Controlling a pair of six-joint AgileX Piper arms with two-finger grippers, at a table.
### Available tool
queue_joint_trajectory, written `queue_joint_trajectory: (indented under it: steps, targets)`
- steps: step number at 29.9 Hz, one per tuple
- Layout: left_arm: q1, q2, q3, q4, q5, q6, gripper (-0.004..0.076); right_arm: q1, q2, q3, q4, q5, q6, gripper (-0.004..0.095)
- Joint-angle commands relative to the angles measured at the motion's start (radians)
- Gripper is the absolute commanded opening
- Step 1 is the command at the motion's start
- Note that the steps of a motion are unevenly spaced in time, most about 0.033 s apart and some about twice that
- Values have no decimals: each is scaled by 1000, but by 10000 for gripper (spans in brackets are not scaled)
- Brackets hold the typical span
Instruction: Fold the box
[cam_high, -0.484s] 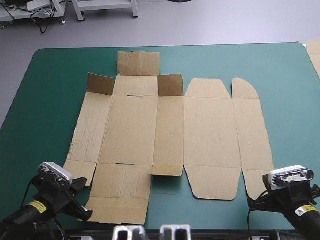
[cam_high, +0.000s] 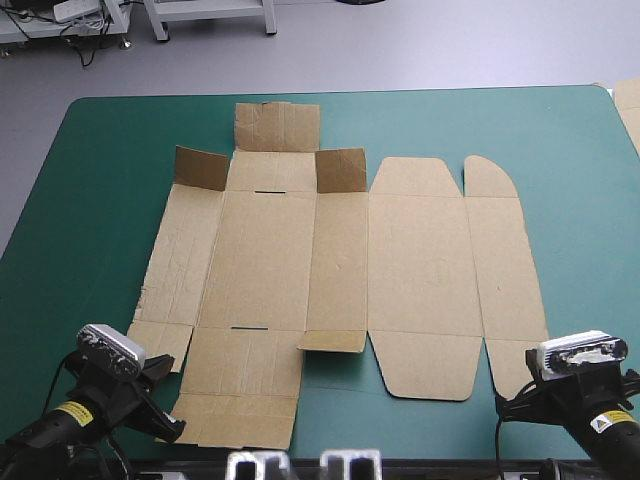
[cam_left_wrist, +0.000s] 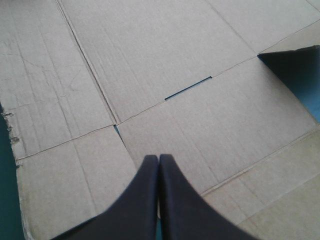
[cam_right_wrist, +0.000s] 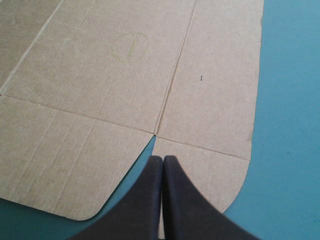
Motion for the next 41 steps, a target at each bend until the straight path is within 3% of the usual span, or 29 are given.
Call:
queue_joint_trajectory:
  steps: [1, 14, 33, 41]
  targets:
    - [-3, 13, -33, -28, -52, -8, -8, -1, 12, -26, 18, -52, -9, -13]
    - [-3, 84, -174, -13, 10, -66, -8, -1, 12, -26, 18, -57, -9, -13]
    - [-1, 579, -582, -6, 21, -126, -8, -1, 12, -26, 18, -57, -9, -13]
    - [-1, 775, -709, 179, 19, -271, -8, -1, 12, -26, 14, -57, -9, -13]
